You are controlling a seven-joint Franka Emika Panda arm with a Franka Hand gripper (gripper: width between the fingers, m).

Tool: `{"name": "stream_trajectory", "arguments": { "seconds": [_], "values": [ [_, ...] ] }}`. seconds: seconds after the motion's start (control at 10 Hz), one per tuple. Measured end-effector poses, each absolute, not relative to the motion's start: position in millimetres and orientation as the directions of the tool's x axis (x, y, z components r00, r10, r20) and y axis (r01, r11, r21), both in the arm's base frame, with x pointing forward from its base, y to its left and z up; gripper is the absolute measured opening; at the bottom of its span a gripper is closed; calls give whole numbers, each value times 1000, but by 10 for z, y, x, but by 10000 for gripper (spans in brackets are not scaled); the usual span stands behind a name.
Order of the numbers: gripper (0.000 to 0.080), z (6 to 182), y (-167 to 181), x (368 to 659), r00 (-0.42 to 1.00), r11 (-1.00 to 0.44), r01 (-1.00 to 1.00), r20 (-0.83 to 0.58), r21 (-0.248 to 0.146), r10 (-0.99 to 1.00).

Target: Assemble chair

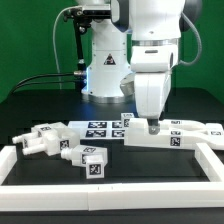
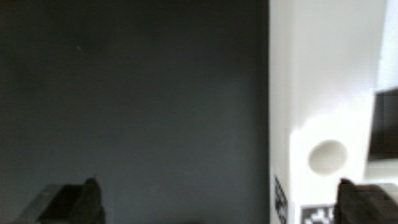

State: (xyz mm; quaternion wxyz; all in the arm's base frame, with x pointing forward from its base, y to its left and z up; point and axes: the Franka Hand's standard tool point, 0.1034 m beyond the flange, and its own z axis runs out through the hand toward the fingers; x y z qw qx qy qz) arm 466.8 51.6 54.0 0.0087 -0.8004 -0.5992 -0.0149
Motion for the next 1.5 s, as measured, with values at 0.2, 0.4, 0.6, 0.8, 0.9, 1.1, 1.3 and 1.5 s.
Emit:
{"name": "stream_trajectory", "arguments": {
  "seconds": [0.2,0.4,0.6,0.8,0.9,1.1,1.3,1.5],
  "values": [
    [649,609,131,4935,254,-255,967,27,21,967],
    [649,606,-91,5044,262,-262,965,27,26,965],
    [649,593,-83,5031,261,-261,965,27,24,965],
    [649,535,-279,4977,297,-297,955,24,7,955],
    [649,533,-445,4964,309,-309,951,19,7,951],
    [649,475,-683,4920,318,-318,948,15,-11,948],
    [649,460,-667,4915,317,-316,948,11,-34,948],
    [649,346,-691,4900,329,-329,944,23,-17,944]
  ]
}}
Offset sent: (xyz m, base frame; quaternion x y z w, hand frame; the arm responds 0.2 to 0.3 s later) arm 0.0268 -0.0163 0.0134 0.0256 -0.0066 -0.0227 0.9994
